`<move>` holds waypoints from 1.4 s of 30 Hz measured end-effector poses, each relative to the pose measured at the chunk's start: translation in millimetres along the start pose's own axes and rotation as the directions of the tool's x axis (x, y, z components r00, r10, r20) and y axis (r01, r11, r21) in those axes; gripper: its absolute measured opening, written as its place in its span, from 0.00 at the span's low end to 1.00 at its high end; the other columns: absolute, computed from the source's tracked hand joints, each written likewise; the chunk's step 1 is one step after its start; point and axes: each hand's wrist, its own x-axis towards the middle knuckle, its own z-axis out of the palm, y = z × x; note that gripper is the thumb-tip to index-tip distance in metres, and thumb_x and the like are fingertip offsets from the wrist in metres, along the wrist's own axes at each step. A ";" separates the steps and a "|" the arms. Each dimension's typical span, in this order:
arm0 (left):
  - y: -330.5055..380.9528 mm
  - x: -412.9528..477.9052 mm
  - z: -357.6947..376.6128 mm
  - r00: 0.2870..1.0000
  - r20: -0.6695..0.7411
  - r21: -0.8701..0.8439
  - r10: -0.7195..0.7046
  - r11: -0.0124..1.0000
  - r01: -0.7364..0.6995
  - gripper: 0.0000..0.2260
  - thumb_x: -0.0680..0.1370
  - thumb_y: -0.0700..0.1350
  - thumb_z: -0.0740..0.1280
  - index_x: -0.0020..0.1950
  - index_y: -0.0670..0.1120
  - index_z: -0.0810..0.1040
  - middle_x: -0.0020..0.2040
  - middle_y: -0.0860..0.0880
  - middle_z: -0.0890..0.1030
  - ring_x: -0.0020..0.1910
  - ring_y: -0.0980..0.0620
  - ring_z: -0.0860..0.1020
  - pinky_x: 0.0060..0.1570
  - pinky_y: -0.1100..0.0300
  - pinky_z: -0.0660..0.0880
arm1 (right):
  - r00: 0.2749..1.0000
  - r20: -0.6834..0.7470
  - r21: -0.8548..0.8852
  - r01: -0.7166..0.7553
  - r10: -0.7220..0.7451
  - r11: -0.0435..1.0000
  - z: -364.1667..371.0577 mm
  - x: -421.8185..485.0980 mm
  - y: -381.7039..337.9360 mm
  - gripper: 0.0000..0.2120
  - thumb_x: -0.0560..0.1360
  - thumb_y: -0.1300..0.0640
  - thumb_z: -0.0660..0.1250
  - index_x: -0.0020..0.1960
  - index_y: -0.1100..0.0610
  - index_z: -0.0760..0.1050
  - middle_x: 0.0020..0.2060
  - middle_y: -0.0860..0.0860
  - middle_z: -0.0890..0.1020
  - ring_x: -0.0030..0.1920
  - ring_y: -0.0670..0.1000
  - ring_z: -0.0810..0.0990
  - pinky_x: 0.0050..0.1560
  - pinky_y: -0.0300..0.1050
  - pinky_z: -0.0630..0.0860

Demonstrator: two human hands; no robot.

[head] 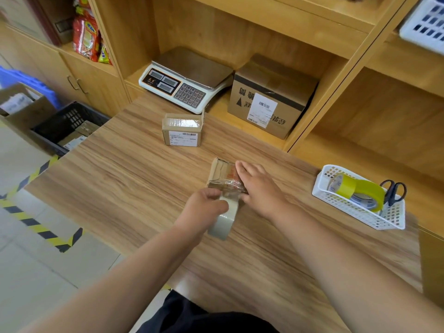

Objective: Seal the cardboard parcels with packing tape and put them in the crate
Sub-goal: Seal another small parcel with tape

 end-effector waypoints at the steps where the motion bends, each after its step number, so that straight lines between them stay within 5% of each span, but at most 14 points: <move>1: 2.3 -1.5 -0.3 1.000 -0.003 0.031 0.013 0.999 -0.013 0.24 0.62 0.43 0.68 0.58 0.46 0.76 0.50 0.45 0.83 0.45 0.45 0.82 0.43 0.55 0.77 | 1.000 -0.001 -0.008 0.004 -0.004 1.000 0.4 0.4 1.0 0.42 0.75 0.53 0.68 0.78 0.56 0.45 0.77 0.50 0.53 0.75 0.52 0.51 0.75 0.46 0.51; 9: -7.5 0.7 -3.7 0.998 -0.004 0.089 -0.066 0.994 0.066 0.06 0.69 0.39 0.68 0.44 0.44 0.81 0.39 0.42 0.82 0.36 0.46 0.79 0.37 0.55 0.75 | 0.999 -0.044 -0.048 0.023 -0.025 0.999 4.8 -0.1 -4.8 0.39 0.76 0.53 0.67 0.78 0.57 0.47 0.76 0.50 0.55 0.74 0.53 0.54 0.74 0.47 0.53; 16: -34.0 6.6 2.1 0.990 -0.065 -0.004 -0.128 0.992 0.128 0.03 0.74 0.40 0.70 0.42 0.42 0.79 0.39 0.40 0.79 0.36 0.46 0.76 0.38 0.53 0.73 | 0.998 -0.048 -0.043 0.025 -0.027 0.999 4.3 -1.0 -3.6 0.40 0.76 0.53 0.68 0.78 0.57 0.46 0.77 0.51 0.54 0.75 0.53 0.52 0.75 0.47 0.52; 22: -35.9 6.6 6.5 0.979 -0.202 0.097 0.016 0.995 0.004 0.10 0.75 0.47 0.70 0.35 0.46 0.77 0.32 0.47 0.76 0.33 0.49 0.72 0.36 0.59 0.68 | 0.998 -0.065 0.048 0.022 -0.019 0.999 7.0 -3.5 -0.5 0.42 0.75 0.53 0.68 0.78 0.55 0.43 0.77 0.49 0.51 0.76 0.51 0.48 0.73 0.41 0.44; 27: -38.7 6.1 7.6 0.922 -0.260 0.300 0.288 0.931 -0.207 0.06 0.75 0.42 0.70 0.40 0.41 0.81 0.54 0.53 0.73 0.50 0.57 0.73 0.43 0.78 0.63 | 0.993 -0.120 0.084 -0.011 0.021 0.996 13.8 -17.1 9.8 0.45 0.75 0.50 0.69 0.78 0.50 0.40 0.78 0.47 0.47 0.77 0.48 0.46 0.75 0.45 0.42; 30: -40.4 10.2 6.4 0.928 -0.252 0.246 0.273 0.946 -0.212 0.08 0.75 0.40 0.70 0.37 0.39 0.80 0.64 0.55 0.73 0.59 0.57 0.73 0.58 0.65 0.67 | 0.984 -0.141 0.181 -0.085 0.111 0.980 19.9 -36.5 22.7 0.45 0.74 0.48 0.69 0.78 0.51 0.41 0.77 0.46 0.48 0.76 0.47 0.47 0.74 0.43 0.43; 33: -39.6 11.7 7.1 0.935 -0.250 0.204 0.254 0.957 -0.205 0.11 0.75 0.41 0.69 0.33 0.44 0.76 0.65 0.56 0.74 0.62 0.54 0.74 0.64 0.51 0.69 | 0.952 -0.179 0.272 -0.194 0.247 0.942 43.8 -61.6 49.2 0.40 0.72 0.52 0.72 0.77 0.56 0.54 0.74 0.51 0.62 0.74 0.54 0.59 0.74 0.48 0.55; 37: -45.0 17.3 10.9 0.949 -0.243 0.128 0.203 0.976 -0.176 0.09 0.77 0.42 0.67 0.37 0.44 0.76 0.60 0.56 0.79 0.53 0.49 0.79 0.52 0.43 0.74 | 0.893 -0.089 0.271 -0.404 0.440 0.874 89.4 -100.9 85.3 0.30 0.69 0.60 0.73 0.69 0.63 0.68 0.63 0.61 0.75 0.65 0.63 0.71 0.66 0.52 0.66; 42: -47.0 17.4 19.0 0.955 -0.240 0.161 0.176 0.977 -0.140 0.11 0.78 0.45 0.67 0.35 0.45 0.75 0.44 0.54 0.80 0.42 0.52 0.78 0.41 0.53 0.73 | 0.738 0.104 0.117 -0.675 0.667 0.728 118.5 -139.0 114.9 0.27 0.77 0.53 0.62 0.73 0.60 0.60 0.67 0.55 0.70 0.65 0.57 0.70 0.62 0.48 0.67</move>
